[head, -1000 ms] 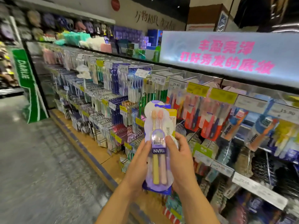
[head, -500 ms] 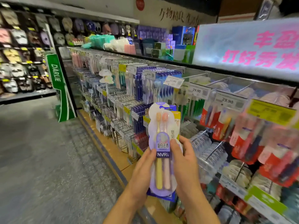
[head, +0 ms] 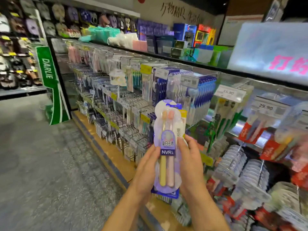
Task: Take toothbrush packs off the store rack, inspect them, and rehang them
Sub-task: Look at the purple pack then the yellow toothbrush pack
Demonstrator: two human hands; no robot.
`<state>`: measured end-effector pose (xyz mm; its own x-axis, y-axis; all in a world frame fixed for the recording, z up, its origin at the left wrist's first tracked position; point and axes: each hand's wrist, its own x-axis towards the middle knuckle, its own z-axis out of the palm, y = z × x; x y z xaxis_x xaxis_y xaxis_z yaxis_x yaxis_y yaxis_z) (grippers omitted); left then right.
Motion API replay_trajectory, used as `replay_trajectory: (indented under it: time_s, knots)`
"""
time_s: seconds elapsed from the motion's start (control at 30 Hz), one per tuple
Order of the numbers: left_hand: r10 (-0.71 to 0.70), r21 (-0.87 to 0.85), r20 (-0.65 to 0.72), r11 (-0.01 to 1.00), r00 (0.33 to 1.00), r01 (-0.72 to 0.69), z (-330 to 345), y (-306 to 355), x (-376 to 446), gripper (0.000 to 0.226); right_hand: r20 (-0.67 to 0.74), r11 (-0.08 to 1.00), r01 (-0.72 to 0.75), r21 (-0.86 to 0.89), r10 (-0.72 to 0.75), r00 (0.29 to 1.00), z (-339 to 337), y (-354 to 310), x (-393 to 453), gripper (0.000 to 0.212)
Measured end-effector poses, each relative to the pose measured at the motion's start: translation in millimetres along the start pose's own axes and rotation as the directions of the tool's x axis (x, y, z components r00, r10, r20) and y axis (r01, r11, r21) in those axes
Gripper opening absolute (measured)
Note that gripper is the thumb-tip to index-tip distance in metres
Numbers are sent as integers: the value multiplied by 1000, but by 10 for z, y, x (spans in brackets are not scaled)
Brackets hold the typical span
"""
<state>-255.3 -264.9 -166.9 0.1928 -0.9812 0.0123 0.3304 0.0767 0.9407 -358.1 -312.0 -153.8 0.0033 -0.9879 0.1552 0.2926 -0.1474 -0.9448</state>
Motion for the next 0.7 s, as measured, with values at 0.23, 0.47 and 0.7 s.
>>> replay_trajectory:
  time_s: [0.23,0.47,0.7]
  knots:
    - [19,33,84,999,996,-22,-891,367,383,30,-1,980,-49,193,50,999,952,185,127,16]
    - [13,6,116,1000,993,-14,-1486,467,672,32,-70,999,46,-27,-47,996,1478,312,326,14]
    - [-27,49,103,999,994,23,-1683,321,1031,34,-159,986,103,-131,-123,980,1643,454,686,10]
